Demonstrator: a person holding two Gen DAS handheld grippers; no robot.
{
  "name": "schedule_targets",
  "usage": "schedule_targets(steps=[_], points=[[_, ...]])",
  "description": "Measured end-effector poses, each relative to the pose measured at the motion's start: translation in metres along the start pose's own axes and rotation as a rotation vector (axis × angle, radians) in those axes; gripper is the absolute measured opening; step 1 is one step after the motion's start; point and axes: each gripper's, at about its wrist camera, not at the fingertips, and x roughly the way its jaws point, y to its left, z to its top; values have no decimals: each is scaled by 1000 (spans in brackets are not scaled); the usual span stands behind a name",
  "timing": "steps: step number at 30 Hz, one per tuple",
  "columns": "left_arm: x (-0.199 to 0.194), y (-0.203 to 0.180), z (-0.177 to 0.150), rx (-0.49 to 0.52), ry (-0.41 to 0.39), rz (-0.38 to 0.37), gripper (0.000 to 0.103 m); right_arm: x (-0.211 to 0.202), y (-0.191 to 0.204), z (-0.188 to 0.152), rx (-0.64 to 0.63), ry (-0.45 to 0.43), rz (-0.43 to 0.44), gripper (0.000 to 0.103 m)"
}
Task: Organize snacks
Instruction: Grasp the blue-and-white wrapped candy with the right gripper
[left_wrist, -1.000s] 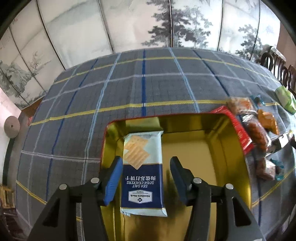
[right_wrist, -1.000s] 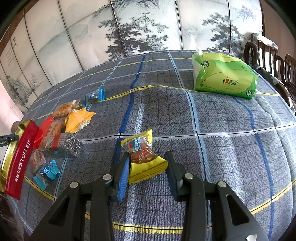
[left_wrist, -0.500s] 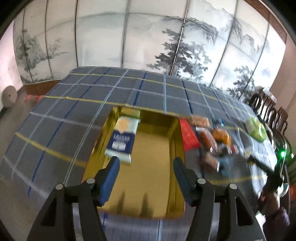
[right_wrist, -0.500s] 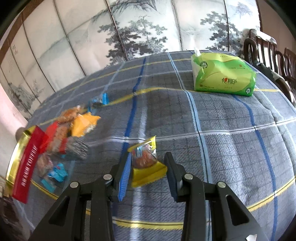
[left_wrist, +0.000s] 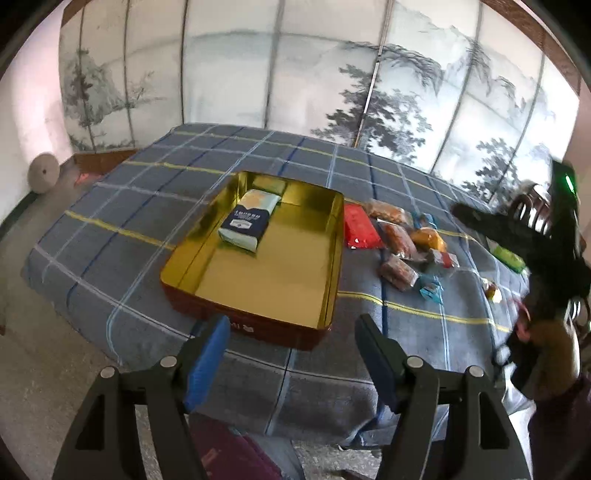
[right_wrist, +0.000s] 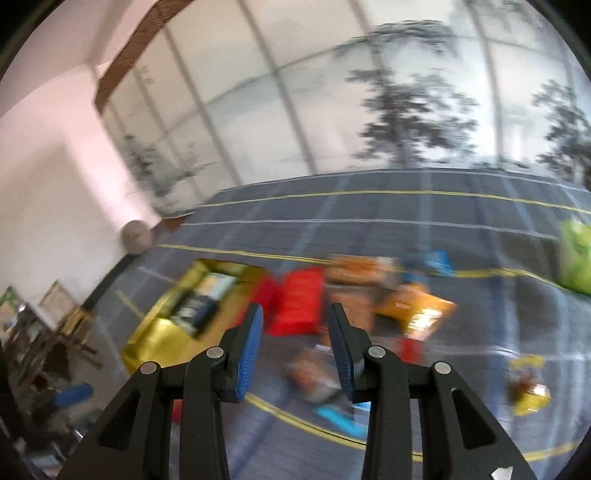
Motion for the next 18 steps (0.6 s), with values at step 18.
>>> schedule_targets(steps=[18], points=[[-6,-2,-4,-4,-6,-129,77,-41,-136,-63,-29,160,-492,58]])
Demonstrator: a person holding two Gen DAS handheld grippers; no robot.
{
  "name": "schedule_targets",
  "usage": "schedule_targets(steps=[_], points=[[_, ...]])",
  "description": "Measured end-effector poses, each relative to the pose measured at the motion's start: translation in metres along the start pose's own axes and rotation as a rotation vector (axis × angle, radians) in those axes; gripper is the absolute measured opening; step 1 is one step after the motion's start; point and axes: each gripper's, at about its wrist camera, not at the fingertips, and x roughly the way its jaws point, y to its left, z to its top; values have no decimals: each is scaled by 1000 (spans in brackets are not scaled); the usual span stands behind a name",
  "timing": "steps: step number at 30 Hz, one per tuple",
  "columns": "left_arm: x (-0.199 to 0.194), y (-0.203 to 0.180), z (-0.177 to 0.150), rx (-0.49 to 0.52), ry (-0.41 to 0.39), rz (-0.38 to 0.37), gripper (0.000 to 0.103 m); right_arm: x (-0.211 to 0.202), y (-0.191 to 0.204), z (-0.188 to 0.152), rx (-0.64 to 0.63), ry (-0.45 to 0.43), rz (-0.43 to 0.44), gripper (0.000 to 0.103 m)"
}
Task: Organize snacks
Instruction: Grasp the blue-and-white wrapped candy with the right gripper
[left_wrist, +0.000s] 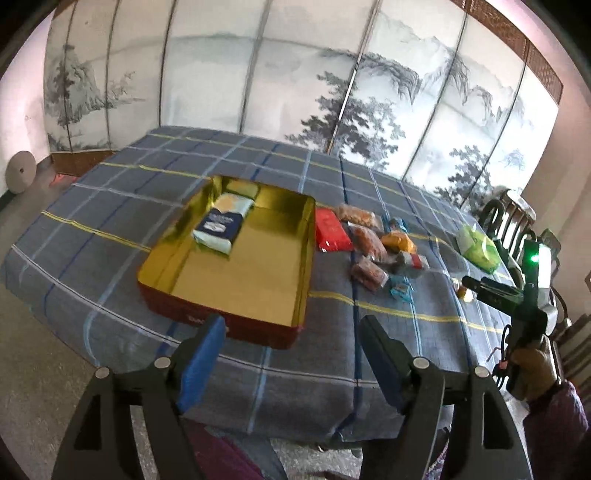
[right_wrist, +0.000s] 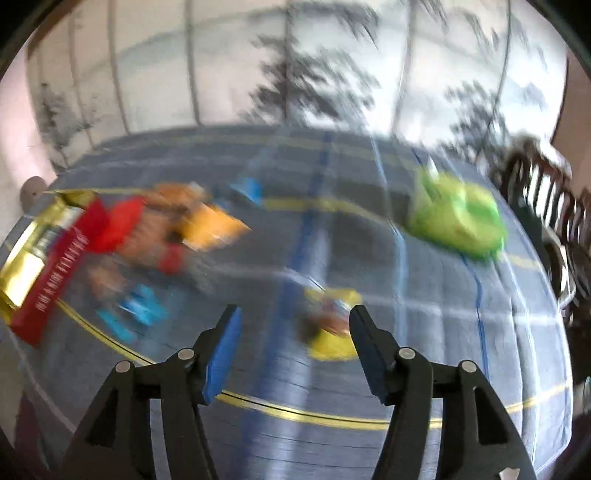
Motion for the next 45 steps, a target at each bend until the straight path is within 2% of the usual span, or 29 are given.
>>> schedule_targets(steps=[2,3,4,7,9,12,14,17,21,25,29,35,39,41,43,45], points=[[1,-8,-1,24,12,10,77,23,-16,-3,22,57,-1,54],[0,-12,-2,41,11,19,77,32,-20,-4,34,82,3,48],[-2,-15,-2,56,5,29,77,40,-25,-6,48,97,13,34],[-7,-23,-2,92,-21,46,77,38,-30,-4,53,86,32,27],[-9,-26,-3,107,-35,42,77,28,-28,-3,52,69,37,27],[-10,-27,-3,126,-45,44,77,-3,-11,13,47,-18,153,27],[-8,-23,-2,121,-45,60,77,-24,13,29,-7,-68,170,27],[-5,-13,-2,91,-24,51,77,-43,57,55,-58,-113,262,27],[-4,-6,-3,70,-14,62,77,-46,130,77,-129,-121,405,27],[-5,-3,-5,76,-17,83,77,-27,194,91,-187,-80,504,27],[-4,3,-7,92,-10,114,77,10,239,101,-207,-7,546,27],[0,21,-7,57,5,116,77,45,276,100,-240,57,518,27],[5,29,-7,35,22,109,77,61,291,103,-248,75,491,29],[8,33,-7,27,33,108,77,67,295,104,-229,86,504,30],[8,34,-8,23,38,109,77,66,292,104,-212,78,508,31],[9,35,-7,15,41,106,77,59,280,103,-175,65,532,37]])
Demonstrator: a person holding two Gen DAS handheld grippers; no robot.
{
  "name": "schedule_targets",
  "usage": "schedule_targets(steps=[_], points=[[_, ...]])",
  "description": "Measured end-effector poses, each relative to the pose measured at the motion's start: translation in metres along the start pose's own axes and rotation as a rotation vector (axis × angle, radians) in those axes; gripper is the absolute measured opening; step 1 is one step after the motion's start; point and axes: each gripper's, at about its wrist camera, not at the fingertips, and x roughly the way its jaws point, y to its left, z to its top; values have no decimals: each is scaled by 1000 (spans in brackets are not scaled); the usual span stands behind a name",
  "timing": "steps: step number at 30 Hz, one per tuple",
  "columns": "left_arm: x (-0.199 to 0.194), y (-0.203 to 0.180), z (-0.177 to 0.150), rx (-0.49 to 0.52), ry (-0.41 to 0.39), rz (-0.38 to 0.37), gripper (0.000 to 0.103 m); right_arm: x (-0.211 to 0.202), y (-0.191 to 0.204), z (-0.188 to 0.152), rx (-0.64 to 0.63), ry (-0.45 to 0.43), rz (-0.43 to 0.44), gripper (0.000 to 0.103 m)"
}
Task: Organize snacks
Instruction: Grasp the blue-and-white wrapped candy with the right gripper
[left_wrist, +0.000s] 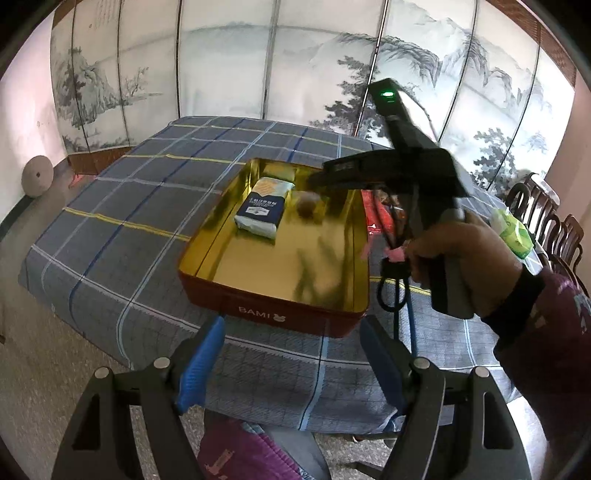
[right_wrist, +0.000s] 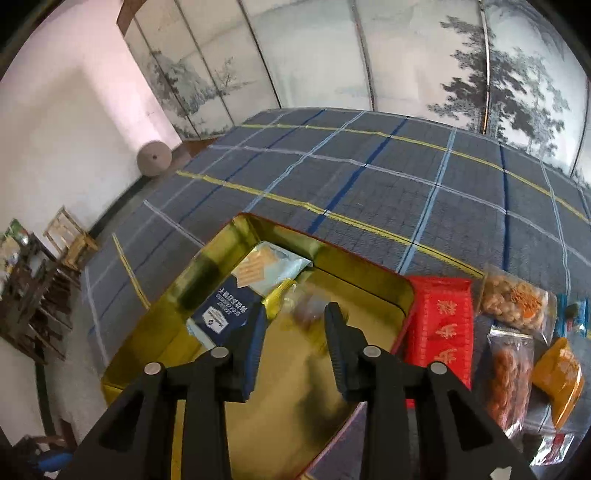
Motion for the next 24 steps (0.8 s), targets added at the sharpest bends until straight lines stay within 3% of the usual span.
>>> schedule_targets(steps=[5,8,11,16,24], points=[[1,-4,0,6,8,-8,77,-54,-20,-31,-42,-38,27,56],[0,-8,0,17,7,-13,77,-82,-37,-67,-145,10,-22,60],[5,-13,-1,22,25,-36,77,-95,-70,-92,-145,95,-64,61],[8,-28,-3,72,51,-3,77,-89,-84,-101,-215,167,-110,60],[9,-35,0,100,49,36,77,-58,-90,-98,-263,249,-87,60]])
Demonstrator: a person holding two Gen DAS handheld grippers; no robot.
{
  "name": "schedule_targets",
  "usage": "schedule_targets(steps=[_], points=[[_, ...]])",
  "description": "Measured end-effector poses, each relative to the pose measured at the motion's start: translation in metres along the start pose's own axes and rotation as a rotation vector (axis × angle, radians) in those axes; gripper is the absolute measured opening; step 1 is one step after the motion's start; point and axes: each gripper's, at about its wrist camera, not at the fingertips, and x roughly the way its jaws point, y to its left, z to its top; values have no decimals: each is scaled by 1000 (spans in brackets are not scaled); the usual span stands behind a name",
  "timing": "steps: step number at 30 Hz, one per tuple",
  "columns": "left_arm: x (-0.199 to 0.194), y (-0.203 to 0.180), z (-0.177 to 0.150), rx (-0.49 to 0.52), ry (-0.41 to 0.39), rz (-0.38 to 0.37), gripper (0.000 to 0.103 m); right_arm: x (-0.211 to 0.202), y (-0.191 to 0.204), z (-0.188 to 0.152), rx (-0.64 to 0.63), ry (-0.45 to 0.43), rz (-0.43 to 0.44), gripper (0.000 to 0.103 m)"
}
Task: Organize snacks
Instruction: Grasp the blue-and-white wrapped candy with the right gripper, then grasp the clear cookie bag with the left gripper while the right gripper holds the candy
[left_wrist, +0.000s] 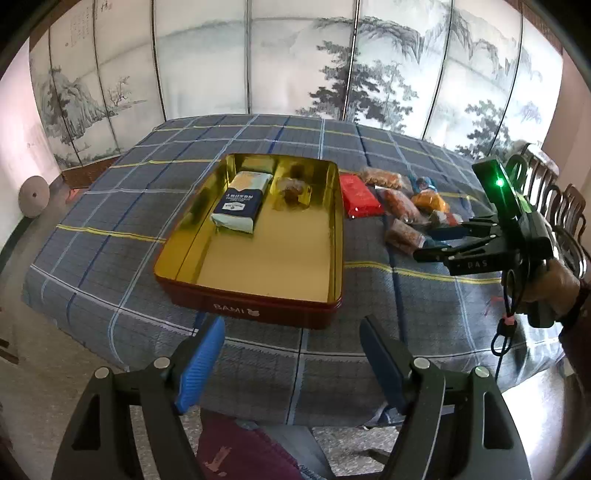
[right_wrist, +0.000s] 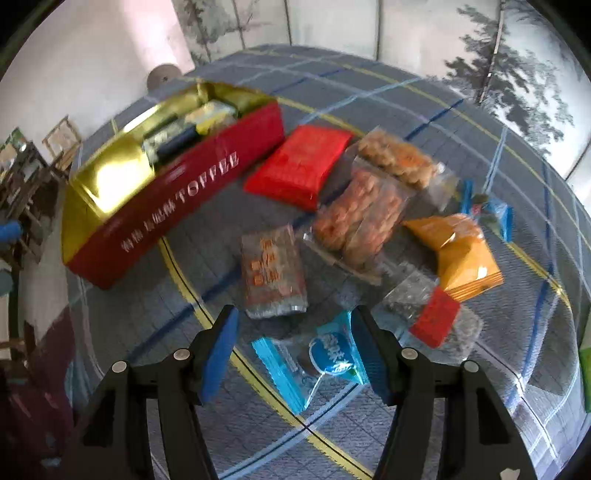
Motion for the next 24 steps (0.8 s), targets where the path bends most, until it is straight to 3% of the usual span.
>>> schedule_targets(steps=[3,4,5,7,10,13,16,18,21,24], points=[[5,0,1,0,12,2,77,-1,-2,-9,-12,7,-10,60],[7,-1,2,1,18,0,77,-3,-6,-11,-2,1,-4,56],[10,-2,2,3,26,-2,77,-5,-10,-13,12,-5,2,45],[12,-5,3,14,38,-1,77,-6,-14,-15,23,-14,-26,38],[13,-12,6,50,30,-9,77,-10,-12,-20,25,-25,-53,34],[15,-25,17,89,36,-52,77,-27,-13,-30,73,-91,-52,33],[16,-39,26,129,28,-121,77,-57,-29,-49,173,-191,-87,33],[20,-50,34,156,34,-151,77,-73,-54,-66,273,-241,-136,34],[31,-64,50,176,69,-253,77,-89,-102,-91,438,-283,-226,34],[45,-82,63,222,75,-253,77,-99,-142,-118,584,-322,-297,34]])
